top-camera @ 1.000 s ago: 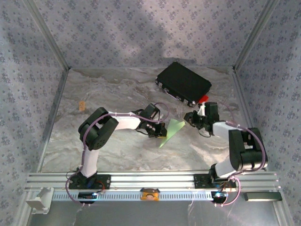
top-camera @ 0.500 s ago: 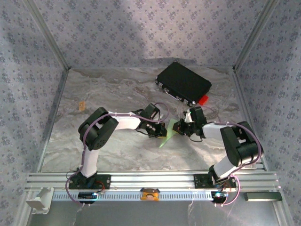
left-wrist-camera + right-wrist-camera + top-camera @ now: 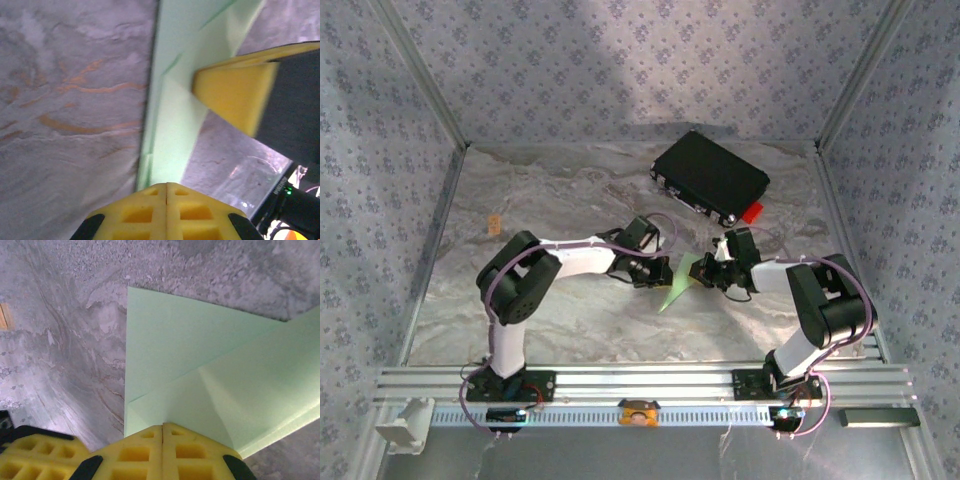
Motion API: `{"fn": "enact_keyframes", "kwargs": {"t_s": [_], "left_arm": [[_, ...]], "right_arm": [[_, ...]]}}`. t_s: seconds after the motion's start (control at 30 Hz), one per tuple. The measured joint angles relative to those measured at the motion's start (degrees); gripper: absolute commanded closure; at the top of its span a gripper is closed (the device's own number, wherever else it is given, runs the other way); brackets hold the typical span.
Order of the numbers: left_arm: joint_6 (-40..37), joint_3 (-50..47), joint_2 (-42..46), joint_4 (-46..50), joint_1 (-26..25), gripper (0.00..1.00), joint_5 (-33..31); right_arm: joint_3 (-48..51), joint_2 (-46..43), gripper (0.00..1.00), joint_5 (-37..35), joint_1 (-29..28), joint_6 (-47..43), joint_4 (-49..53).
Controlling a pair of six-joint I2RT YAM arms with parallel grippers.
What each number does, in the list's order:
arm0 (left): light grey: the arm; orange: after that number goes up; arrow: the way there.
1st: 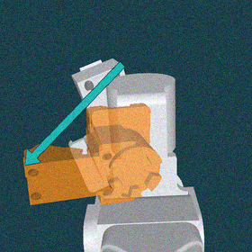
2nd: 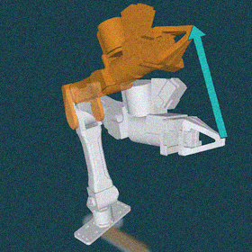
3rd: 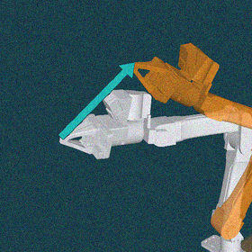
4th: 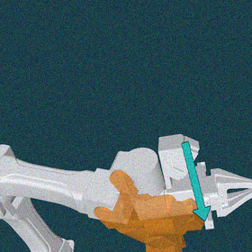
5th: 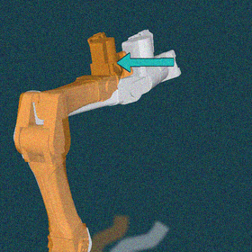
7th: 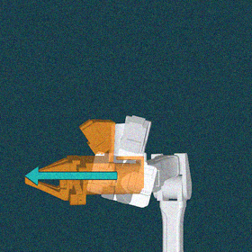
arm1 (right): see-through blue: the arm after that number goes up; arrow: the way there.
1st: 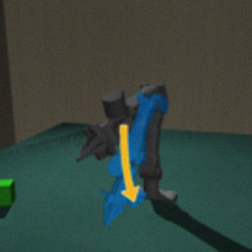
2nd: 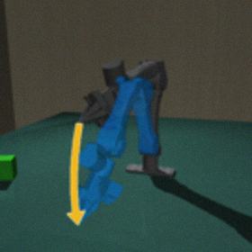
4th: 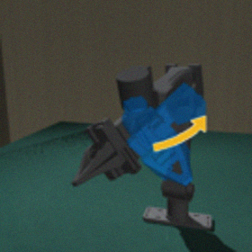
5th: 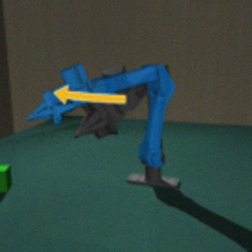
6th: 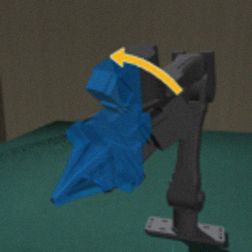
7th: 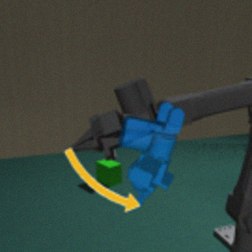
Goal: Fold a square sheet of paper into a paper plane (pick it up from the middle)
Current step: Fold the wing for the fifth time at the center of the table.
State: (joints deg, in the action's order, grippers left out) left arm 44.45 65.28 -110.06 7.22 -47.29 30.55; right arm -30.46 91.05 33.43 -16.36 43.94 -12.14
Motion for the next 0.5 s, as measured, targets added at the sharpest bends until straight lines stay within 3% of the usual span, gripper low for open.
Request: {"fn": "enact_keyframes", "kwargs": {"t_s": [0.5], "left_arm": [[-1.4,9.25,-5.33,1.27,-2.6,0.98,4.31]], "right_arm": [[0.63,0.2,0.96,0.66,0.55,0.04,-1.77]]}}
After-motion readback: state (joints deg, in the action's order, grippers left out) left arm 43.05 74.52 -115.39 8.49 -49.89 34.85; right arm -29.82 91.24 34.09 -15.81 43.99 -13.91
